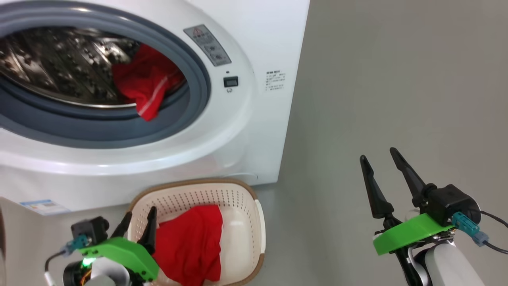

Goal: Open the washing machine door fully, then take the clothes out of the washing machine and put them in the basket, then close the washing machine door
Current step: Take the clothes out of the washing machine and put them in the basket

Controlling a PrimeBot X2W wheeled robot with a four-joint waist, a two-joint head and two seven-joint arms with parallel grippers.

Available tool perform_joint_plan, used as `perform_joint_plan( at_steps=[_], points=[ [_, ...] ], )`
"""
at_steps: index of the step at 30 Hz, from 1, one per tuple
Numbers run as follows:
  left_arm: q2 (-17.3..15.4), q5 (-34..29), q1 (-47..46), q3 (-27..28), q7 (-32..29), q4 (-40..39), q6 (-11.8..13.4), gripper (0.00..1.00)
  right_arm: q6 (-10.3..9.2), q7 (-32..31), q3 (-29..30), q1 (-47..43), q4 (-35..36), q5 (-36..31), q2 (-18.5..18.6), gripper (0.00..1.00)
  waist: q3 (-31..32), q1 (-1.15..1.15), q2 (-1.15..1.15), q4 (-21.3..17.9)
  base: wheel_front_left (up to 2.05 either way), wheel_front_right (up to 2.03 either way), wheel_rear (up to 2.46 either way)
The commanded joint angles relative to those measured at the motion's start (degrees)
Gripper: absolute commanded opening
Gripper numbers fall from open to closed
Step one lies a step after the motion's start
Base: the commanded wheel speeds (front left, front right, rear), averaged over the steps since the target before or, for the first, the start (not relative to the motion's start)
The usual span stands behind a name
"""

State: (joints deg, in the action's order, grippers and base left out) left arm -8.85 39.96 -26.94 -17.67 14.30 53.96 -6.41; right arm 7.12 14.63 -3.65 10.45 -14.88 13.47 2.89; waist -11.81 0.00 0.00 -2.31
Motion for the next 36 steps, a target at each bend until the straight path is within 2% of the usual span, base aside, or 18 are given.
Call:
perform_joint_plan(
  at_steps=[1, 11, 27, 36],
  points=[
    [-1.9, -1.1, 1.9, 2.7, 0.7, -2.7, 0.6, 1.0, 0.36, 0.4, -0.8, -0.7, 1.2, -0.6, 0.0, 1.0, 2.8, 0.0, 0.0, 0.5, 0.0, 0.0, 0.0],
    [-1.5, -7.9, 12.1, 10.1, 0.7, -17.8, 2.4, 1.0, 0.36, 0.4, 0.8, -4.3, 1.4, -1.8, 0.0, 1.0, 9.1, 0.0, 0.0, 0.4, 0.0, 0.0, 0.0],
    [-1.1, -13.3, 22.1, 16.7, 0.7, -32.8, 4.7, 1.0, 0.36, 0.4, 2.0, -7.0, 2.9, -2.0, 0.0, 1.0, 13.5, 0.0, 0.0, -0.4, 0.0, 0.0, 0.0],
    [-0.1, -16.7, 27.8, 20.0, 0.7, -41.4, 3.8, 1.0, 0.36, 0.4, 3.5, -9.8, 4.8, -2.3, 0.0, 1.0, 15.4, 0.0, 0.0, -0.1, 0.0, 0.0, 0.0]
  ],
)
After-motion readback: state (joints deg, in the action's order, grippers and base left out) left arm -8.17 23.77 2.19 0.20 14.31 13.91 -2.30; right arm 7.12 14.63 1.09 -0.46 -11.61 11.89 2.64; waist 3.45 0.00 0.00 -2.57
